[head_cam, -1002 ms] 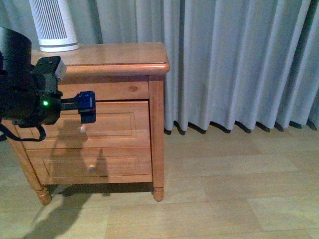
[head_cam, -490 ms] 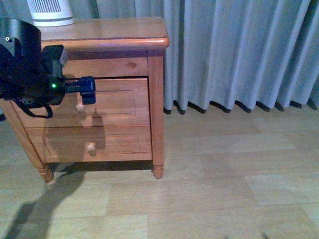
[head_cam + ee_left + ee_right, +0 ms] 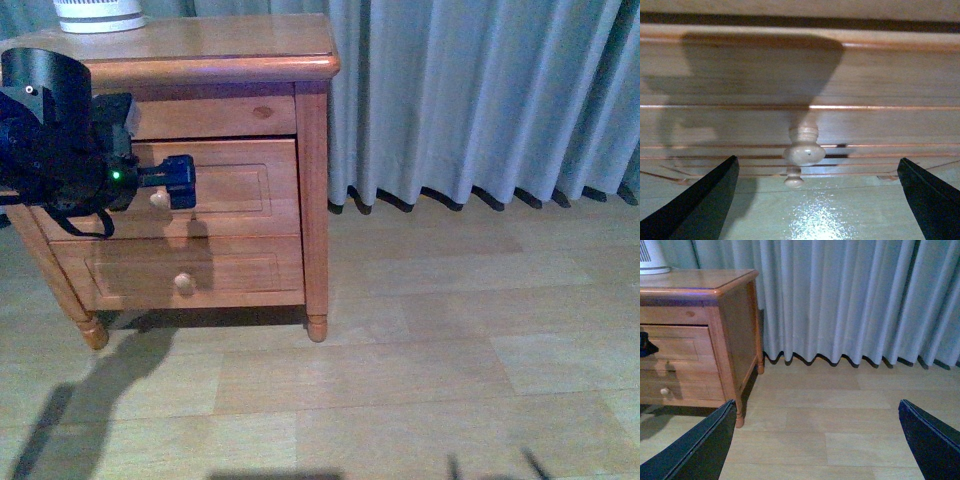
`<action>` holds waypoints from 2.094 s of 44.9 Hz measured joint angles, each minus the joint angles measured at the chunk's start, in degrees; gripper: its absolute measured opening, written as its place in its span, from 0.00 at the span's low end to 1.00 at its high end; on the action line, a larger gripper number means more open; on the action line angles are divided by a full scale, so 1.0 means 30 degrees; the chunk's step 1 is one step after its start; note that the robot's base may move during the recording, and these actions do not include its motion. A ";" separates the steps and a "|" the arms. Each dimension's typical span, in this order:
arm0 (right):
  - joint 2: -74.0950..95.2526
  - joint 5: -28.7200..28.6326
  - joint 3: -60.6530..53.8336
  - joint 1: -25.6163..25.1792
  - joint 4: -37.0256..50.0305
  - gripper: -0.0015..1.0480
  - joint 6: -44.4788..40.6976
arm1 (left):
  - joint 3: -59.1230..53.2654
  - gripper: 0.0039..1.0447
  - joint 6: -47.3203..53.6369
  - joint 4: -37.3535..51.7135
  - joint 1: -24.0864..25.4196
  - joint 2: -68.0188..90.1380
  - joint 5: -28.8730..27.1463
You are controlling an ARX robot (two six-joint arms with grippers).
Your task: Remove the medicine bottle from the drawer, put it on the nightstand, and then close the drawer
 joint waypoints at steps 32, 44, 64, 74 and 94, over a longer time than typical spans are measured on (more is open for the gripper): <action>0.0000 0.0000 0.0000 0.0000 0.0000 0.93 0.0000 | 0.1035 0.94 -0.0401 0.1209 -0.0124 0.1275 -0.0284; 0.0000 0.0000 0.0000 0.0000 0.0000 0.93 0.0000 | 0.0852 0.94 -0.0423 0.1982 -0.0306 0.1355 -0.0364; 0.0000 0.0000 0.0000 0.0000 0.0000 0.93 0.0000 | 0.0568 0.94 -0.0430 0.2572 -0.0386 0.1807 -0.0721; 0.0000 0.0000 0.0000 0.0000 0.0000 0.93 0.0000 | 0.0568 0.94 -0.0430 0.2579 -0.0372 0.1880 -0.0772; 0.0000 0.0000 0.0000 0.0000 0.0000 0.93 0.0000 | 0.0561 0.30 -0.0131 0.2907 -0.0270 0.1880 -0.1180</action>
